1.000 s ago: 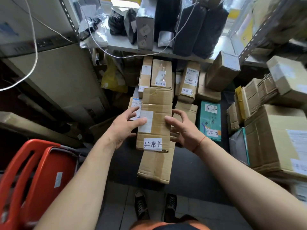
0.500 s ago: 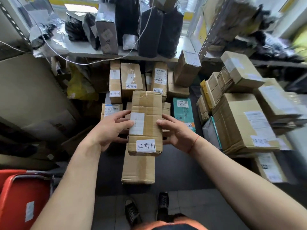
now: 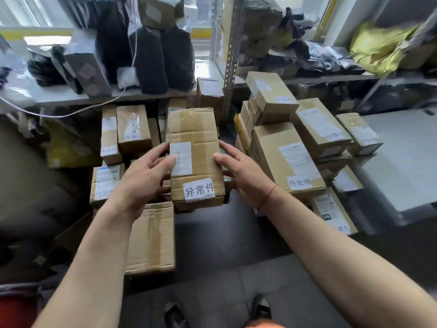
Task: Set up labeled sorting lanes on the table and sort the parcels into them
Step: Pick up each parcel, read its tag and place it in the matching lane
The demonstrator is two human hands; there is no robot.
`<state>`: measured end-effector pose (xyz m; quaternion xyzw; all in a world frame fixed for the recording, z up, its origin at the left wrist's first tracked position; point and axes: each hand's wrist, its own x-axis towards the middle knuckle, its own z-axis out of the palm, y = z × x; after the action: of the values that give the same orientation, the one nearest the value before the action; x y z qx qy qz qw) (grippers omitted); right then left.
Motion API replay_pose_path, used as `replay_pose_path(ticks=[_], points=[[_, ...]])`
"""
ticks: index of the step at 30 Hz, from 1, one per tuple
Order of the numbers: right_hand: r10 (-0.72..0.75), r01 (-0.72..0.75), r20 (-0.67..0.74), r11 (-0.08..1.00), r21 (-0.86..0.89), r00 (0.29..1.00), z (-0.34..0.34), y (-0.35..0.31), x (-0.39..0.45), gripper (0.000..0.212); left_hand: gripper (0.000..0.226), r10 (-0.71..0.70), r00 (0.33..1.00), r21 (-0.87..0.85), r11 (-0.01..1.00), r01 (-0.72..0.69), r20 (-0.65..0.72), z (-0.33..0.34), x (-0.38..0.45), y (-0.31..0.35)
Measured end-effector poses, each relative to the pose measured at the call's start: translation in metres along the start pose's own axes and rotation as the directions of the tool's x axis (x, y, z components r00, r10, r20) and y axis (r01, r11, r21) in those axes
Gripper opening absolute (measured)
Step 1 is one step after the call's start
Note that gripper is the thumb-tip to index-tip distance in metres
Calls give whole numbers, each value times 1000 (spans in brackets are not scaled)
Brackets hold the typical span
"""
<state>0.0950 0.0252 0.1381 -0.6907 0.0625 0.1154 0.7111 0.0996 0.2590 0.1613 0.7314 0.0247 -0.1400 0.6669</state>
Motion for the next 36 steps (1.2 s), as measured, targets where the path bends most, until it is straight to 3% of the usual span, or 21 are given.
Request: replay_pose_path(ticks=[6, 8, 14, 27, 36], points=[[-118, 117, 91, 993, 22, 989, -75, -17, -25, 77, 33, 61, 984, -92, 993, -77, -165, 95, -18, 32], [-150, 147, 103, 989, 33, 983, -102, -26, -33, 74, 33, 85, 979, -106, 989, -105, -183, 122, -21, 41], [-186, 184, 57, 982, 40, 981, -169, -52, -52, 77, 37, 177, 980, -93, 978, -186, -94, 180, -21, 66], [-267, 273, -55, 948, 164, 962, -277, -80, -78, 49, 42, 307, 934, -28, 951, -308, 181, 279, 0, 102], [-266, 266, -23, 948, 174, 964, -410, -71, -79, 57, 55, 298, 950, -22, 955, -297, 98, 413, 12, 109]])
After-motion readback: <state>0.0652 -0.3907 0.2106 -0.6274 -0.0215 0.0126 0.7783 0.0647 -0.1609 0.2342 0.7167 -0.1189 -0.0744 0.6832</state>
